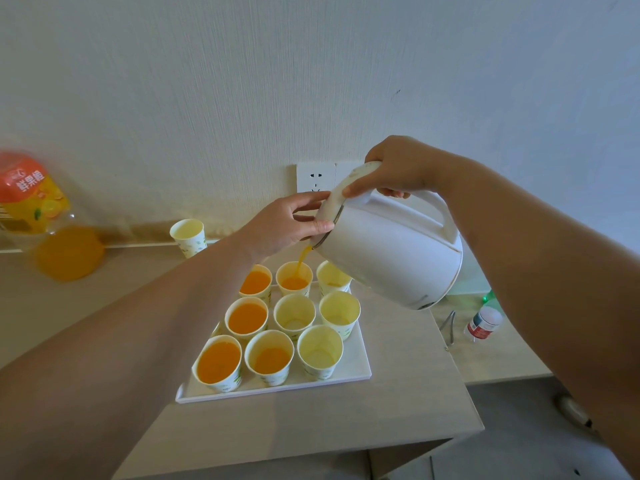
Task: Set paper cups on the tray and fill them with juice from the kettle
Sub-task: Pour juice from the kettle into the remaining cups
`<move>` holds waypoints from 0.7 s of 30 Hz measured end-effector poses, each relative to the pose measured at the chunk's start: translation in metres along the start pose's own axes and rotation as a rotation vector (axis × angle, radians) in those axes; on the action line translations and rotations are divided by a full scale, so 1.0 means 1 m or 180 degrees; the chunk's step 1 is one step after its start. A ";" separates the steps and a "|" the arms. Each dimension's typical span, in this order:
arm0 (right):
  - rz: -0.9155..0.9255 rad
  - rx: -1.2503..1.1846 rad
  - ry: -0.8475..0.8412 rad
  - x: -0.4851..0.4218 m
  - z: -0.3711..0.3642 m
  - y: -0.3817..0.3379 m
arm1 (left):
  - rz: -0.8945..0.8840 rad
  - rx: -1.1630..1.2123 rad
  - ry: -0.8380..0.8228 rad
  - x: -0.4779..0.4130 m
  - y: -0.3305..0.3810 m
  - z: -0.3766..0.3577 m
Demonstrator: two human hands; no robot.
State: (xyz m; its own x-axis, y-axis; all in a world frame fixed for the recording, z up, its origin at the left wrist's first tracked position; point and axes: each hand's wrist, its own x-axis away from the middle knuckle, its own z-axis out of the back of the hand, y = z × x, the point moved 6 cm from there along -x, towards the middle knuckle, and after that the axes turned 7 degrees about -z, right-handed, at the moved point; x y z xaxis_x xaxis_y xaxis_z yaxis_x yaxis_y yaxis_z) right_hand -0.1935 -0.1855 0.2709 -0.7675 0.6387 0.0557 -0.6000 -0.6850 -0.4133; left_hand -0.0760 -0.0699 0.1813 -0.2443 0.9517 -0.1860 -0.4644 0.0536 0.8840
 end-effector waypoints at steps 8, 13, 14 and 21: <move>0.0016 0.0079 -0.0041 0.001 -0.001 -0.003 | 0.0026 0.0061 0.0011 0.000 -0.001 0.000; 0.0020 0.0107 -0.0033 0.000 0.001 -0.003 | 0.0035 0.0120 0.0015 0.000 -0.001 0.000; 0.0027 0.0113 -0.0029 0.000 0.002 -0.003 | 0.0037 0.0136 0.0014 0.000 0.000 0.000; 0.0039 0.0133 -0.0023 -0.002 0.003 -0.003 | 0.0017 0.0112 0.0029 -0.001 0.002 0.000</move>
State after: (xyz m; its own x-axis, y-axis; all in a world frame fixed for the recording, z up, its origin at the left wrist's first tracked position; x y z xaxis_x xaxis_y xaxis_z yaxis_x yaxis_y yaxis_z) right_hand -0.1912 -0.1856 0.2748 -0.7764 0.6277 0.0574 -0.5993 -0.7069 -0.3757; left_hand -0.0768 -0.0707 0.1831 -0.2546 0.9492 -0.1851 -0.4330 0.0592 0.8995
